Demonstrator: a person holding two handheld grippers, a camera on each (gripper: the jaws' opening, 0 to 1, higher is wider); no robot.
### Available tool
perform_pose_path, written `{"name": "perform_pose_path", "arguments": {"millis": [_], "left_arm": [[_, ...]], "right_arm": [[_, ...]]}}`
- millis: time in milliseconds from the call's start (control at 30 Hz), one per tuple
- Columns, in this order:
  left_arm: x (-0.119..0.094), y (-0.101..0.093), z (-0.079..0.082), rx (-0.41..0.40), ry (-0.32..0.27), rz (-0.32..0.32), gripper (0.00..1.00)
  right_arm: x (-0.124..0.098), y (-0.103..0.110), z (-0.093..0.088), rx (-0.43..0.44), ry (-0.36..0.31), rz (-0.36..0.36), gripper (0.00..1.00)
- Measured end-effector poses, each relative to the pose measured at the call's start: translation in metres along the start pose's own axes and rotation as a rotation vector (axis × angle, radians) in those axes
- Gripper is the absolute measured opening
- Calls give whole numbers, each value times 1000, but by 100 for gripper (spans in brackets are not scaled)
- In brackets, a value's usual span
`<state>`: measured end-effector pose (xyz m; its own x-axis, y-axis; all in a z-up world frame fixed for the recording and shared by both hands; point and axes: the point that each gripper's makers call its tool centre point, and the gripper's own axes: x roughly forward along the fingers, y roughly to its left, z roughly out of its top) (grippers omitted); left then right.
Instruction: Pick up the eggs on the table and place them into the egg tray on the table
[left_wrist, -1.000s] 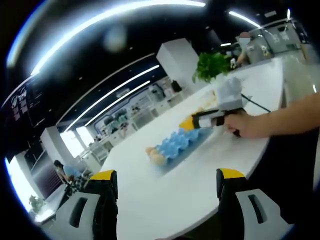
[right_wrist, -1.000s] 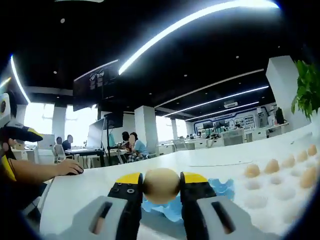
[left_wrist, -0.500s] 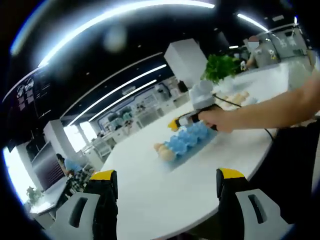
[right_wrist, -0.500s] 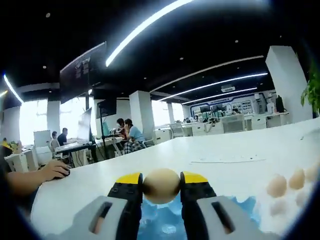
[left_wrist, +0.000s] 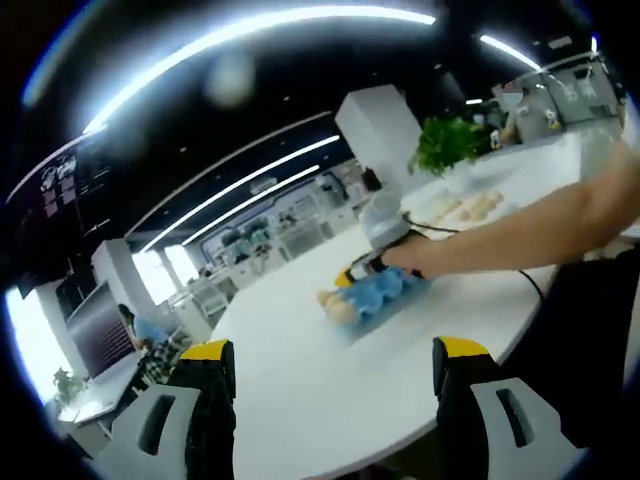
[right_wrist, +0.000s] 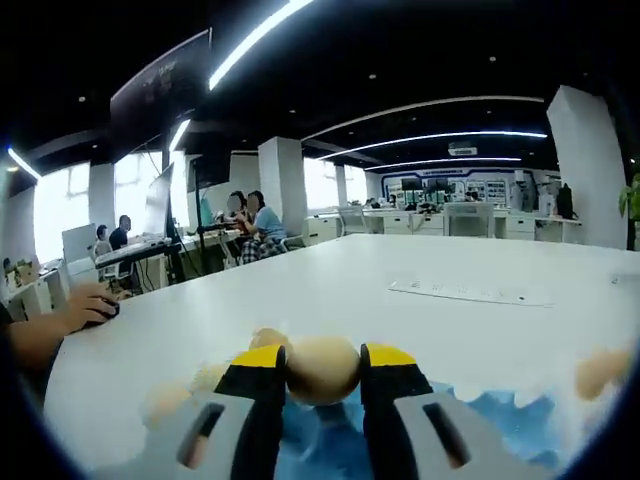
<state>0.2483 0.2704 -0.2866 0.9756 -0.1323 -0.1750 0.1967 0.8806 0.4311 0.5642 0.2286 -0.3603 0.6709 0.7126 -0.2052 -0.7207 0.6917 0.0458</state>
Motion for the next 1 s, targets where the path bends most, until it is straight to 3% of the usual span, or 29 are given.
{"name": "perform_pose_path", "arguments": {"millis": [67,100,133,267,633,1000], "left_arm": [[0,3,-2,-2,8,10,83],[0,4,-3,-3,10,14,83],[0,5,-3,-3,11,17,83],[0,3,-1,0,10,20,83],[5,-16,9,38,1,-18,83],[6,-17,8,43,6,-24,83]], "right_arm": [[-3,4,-8,12,32,9,31],[0,6,-17,37,82,22,30],[0,5,-6,38,37,22,30],[-13,4,-9,24,48,12,30],[-11,3,-13,36,39,14,30],[-14,8,-17,63,20,27,29]]}}
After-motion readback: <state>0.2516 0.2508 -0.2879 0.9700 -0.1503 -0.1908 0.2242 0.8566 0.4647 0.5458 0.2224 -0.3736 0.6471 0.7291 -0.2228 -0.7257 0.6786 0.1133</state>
